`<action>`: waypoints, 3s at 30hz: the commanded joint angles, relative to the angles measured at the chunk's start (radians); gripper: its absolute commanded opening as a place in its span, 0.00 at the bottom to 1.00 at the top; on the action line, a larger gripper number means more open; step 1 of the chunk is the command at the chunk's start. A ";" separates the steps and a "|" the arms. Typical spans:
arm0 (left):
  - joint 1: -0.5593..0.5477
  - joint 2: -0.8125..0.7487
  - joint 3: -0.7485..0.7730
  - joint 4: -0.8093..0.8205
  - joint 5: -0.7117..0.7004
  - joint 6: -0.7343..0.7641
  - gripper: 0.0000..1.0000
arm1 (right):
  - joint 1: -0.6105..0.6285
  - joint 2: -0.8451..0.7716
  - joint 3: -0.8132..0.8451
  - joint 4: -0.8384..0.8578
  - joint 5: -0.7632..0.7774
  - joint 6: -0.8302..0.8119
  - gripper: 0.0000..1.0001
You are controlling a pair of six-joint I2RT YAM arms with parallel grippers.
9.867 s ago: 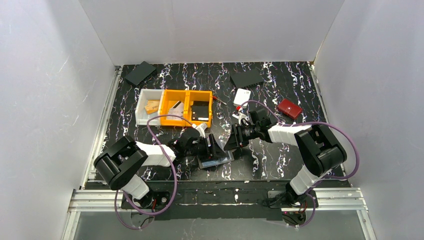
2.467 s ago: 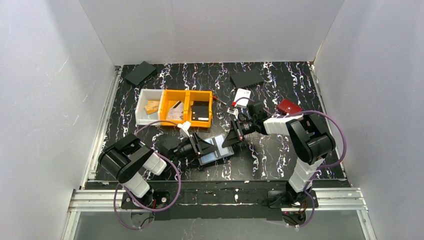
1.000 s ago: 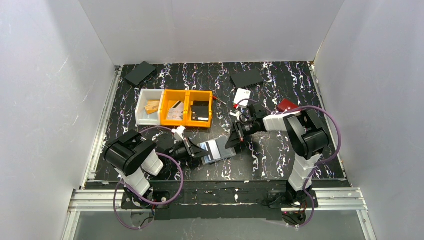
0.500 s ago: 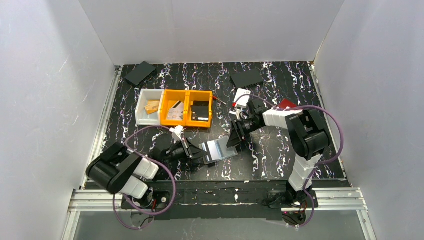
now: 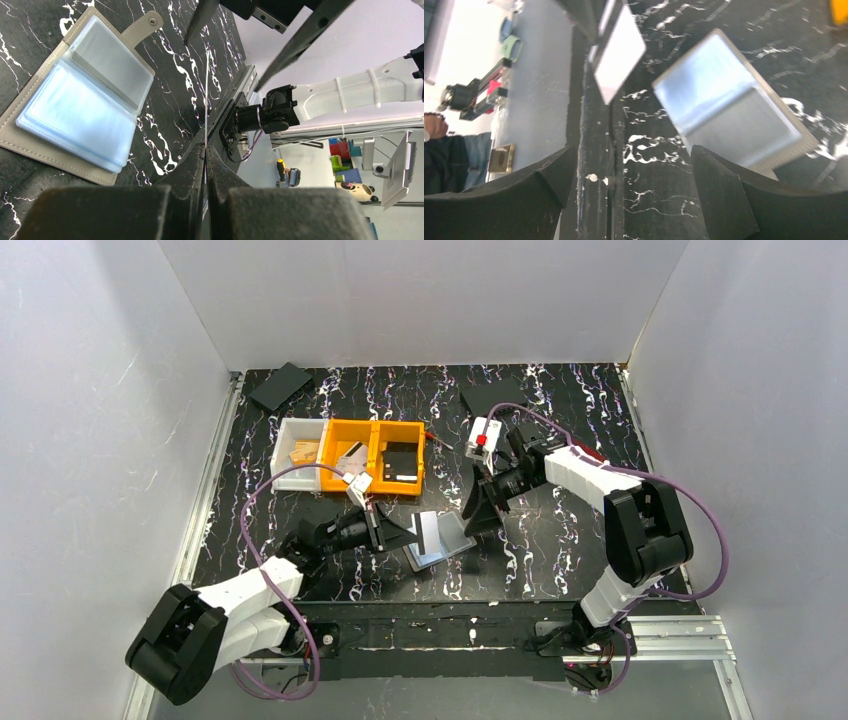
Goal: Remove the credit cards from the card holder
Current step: Remove the credit card from the card holder, then place the credit card in the storage box.
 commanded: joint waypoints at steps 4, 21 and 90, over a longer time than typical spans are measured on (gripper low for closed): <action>-0.031 0.038 0.105 -0.087 0.039 0.079 0.00 | 0.004 -0.001 0.019 -0.218 -0.264 -0.269 0.93; -0.155 0.161 0.249 -0.085 -0.054 0.089 0.00 | 0.011 0.119 0.104 -0.461 -0.313 -0.411 0.86; -0.222 0.311 0.426 -0.035 -0.346 -1.017 0.00 | 0.251 -0.478 0.066 0.005 0.539 -0.606 0.11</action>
